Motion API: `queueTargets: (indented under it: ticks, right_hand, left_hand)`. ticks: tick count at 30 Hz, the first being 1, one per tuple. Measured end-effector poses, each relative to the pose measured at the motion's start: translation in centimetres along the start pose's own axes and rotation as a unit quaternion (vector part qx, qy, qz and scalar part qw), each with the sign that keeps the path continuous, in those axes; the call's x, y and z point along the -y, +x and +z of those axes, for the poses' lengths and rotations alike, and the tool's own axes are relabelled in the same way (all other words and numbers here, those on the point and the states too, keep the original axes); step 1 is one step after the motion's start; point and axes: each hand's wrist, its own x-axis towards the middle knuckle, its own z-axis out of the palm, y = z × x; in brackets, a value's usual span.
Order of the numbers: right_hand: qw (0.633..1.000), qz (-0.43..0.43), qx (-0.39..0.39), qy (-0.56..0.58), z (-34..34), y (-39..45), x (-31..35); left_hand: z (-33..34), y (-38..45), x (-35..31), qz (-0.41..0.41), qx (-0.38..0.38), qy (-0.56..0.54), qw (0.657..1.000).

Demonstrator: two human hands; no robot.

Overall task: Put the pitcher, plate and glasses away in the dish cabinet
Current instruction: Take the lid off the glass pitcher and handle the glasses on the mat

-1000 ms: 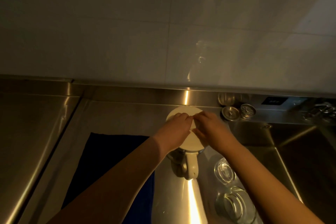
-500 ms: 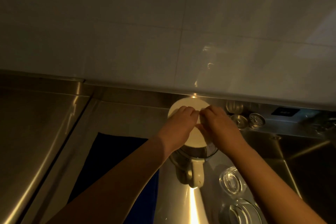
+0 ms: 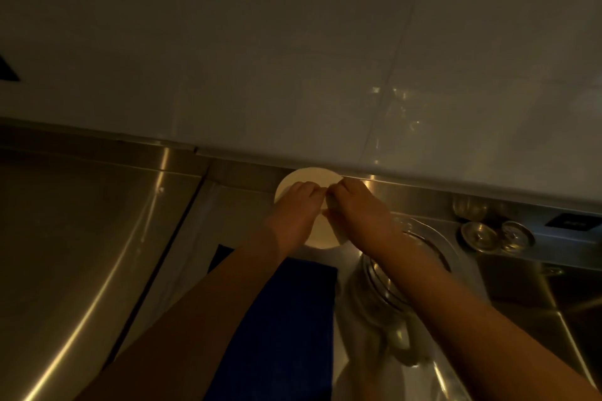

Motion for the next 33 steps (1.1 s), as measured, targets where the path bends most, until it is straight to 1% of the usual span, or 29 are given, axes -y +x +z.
queueTargets:
  ticks: [4, 7, 11, 17, 20, 25, 33]
  right_hand:
    - [1.0, 0.011, 0.014, 0.002, 3.2, 2.0, 1.4]
    - [0.999, 0.037, 0.033, 0.006, 5.4, 2.9, 1.9]
    - [0.996, 0.077, 0.053, 0.005, 8.0, 3.4, 2.4]
    - [0.989, 0.123, 0.077, 0.022, 11.3, 3.2, 1.9]
    - [0.987, 0.128, 0.093, 0.012, 12.2, 3.2, 1.6]
    - [0.984, 0.146, 0.105, 0.013, 13.1, 3.3, 0.9]
    - [0.983, 0.145, 0.11, -0.008, 15.7, 2.8, 0.1]
  left_hand:
    - [2.0, -0.5, 3.7, -0.015, 0.001, -0.018, 1.0]
    - [3.5, -0.8, 5.3, -0.016, -0.004, -0.042, 0.999]
    - [5.1, -0.8, 6.8, -0.008, 0.026, -0.059, 0.998]
    - [7.6, 0.0, 8.2, 0.016, 0.065, -0.044, 0.997]
    - [8.6, 0.6, 8.5, 0.019, 0.084, -0.041, 0.995]
    - [9.8, 1.1, 8.8, 0.021, 0.094, -0.065, 0.993]
    - [12.0, 0.6, 9.3, 0.01, 0.126, -0.086, 0.988]
